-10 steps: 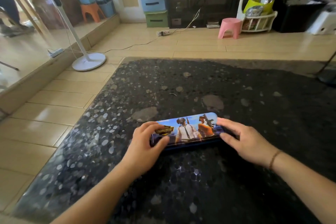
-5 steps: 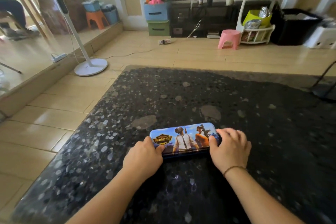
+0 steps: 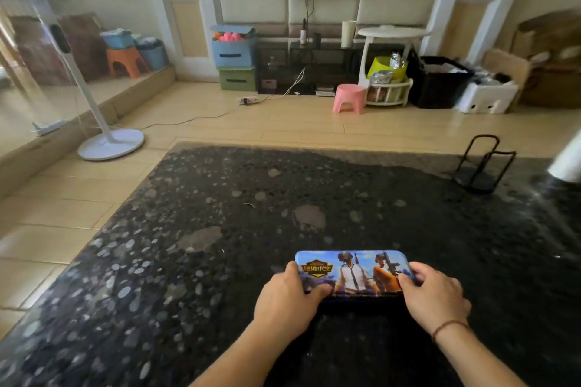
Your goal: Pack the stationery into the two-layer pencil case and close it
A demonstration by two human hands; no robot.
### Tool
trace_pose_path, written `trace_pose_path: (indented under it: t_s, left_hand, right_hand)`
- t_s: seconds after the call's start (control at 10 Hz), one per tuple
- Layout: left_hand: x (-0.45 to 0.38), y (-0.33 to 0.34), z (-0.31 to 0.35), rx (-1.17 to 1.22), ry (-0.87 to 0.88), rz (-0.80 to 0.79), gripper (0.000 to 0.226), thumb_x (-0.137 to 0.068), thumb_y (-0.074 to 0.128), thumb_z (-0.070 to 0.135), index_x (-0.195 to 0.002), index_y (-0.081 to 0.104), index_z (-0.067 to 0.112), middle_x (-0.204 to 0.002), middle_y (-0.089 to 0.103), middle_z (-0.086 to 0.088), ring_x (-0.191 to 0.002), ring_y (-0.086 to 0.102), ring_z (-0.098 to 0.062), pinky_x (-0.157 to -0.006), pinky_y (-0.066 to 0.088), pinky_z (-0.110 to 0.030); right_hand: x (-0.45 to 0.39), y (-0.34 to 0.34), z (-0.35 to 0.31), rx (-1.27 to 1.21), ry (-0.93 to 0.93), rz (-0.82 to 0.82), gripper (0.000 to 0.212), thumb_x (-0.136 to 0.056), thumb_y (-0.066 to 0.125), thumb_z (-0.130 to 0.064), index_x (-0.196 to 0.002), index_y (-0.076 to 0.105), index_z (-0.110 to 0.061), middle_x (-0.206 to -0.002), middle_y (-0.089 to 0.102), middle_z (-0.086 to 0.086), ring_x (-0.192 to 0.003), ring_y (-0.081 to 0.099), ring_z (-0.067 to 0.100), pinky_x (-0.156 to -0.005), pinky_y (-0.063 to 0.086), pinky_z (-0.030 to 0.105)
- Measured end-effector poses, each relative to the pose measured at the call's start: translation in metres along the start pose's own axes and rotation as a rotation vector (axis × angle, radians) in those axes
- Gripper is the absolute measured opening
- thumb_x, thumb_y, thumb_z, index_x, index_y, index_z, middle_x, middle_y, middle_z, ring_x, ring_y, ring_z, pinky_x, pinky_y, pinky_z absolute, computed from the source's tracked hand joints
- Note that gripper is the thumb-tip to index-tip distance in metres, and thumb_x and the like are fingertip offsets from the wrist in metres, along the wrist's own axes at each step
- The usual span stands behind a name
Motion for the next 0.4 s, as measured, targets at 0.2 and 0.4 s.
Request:
trace_pose_path:
  t_s: [0.2, 0.4]
  left_hand:
    - [-0.002, 0.022, 0.017, -0.119, -0.056, -0.039, 0.07, -0.075, 0.051, 0.075, -0.125, 0.042, 0.027, -0.118, 0.062, 0.003, -0.103, 0.061, -0.02, -0.069, 0.045, -0.03]
    - [0.04, 0.007, 0.019, 0.017, 0.001, -0.121, 0.098, -0.079, 0.058, 0.063, -0.152, 0.006, 0.024, -0.142, 0.048, 0.003, -0.125, 0.048, -0.013, -0.101, 0.039, -0.027]
  right_hand:
    - [0.001, -0.009, 0.029, 0.032, -0.011, -0.017, 0.042, -0.087, 0.049, -0.054, -0.126, 0.05, -0.039, -0.117, 0.063, -0.009, -0.113, 0.048, 0.022, -0.091, 0.041, 0.04]
    - [0.018, -0.072, 0.019, -0.344, -0.176, 0.081, 0.045, -0.088, 0.059, -0.041, -0.129, 0.052, -0.023, -0.126, 0.059, 0.005, -0.111, 0.052, 0.024, -0.092, 0.046, 0.039]
Point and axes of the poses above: each hand's wrist, its own x-axis away from the middle knuckle, its own y-axis out of the palm, z = x × y, the point moved 4 cm from there along -x, towards the middle knuckle
